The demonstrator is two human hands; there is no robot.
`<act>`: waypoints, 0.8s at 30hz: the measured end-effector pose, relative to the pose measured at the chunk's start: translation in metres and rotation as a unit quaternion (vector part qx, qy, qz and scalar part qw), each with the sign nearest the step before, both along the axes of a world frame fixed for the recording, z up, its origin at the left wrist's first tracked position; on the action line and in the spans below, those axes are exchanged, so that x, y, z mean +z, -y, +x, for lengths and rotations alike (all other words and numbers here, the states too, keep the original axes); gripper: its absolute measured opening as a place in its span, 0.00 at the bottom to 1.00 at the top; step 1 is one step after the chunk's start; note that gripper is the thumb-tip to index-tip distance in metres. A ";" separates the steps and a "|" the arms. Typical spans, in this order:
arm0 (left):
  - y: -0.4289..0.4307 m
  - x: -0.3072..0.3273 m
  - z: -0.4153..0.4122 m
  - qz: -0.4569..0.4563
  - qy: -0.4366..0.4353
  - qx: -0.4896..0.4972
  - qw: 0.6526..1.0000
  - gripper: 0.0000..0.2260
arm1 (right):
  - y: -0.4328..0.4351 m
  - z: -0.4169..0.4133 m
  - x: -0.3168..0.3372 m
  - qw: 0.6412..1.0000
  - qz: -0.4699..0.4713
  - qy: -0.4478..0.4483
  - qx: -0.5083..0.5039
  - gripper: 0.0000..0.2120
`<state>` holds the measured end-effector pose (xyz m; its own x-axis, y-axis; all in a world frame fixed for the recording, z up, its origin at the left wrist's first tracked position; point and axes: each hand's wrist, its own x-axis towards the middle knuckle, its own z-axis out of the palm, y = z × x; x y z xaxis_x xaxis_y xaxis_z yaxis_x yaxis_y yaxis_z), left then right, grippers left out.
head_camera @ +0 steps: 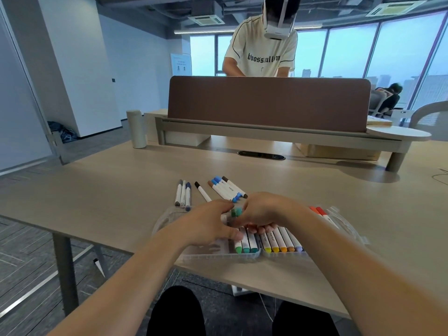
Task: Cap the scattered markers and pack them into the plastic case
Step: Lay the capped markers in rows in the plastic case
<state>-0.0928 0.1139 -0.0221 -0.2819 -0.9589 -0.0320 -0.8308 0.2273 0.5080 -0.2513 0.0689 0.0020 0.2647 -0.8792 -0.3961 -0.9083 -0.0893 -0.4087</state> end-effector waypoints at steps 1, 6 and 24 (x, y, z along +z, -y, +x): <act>0.001 0.000 -0.001 0.006 0.011 -0.001 1.000 0.37 | 0.000 0.000 0.000 1.000 -0.005 -0.012 0.005 0.19; 0.000 0.003 -0.005 0.013 0.041 -0.025 0.999 0.26 | -0.004 0.000 0.003 0.999 -0.018 -0.038 0.022 0.18; 0.001 0.002 -0.009 0.008 0.060 -0.040 0.997 0.17 | -0.004 0.014 0.007 0.993 -0.023 -0.115 0.018 0.15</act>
<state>-0.1016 0.1131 -0.0198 -0.3510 -0.9324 -0.0862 -0.8654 0.2879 0.4101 -0.2369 0.0733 0.0094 0.2031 -0.8891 -0.4102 -0.9731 -0.1368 -0.1854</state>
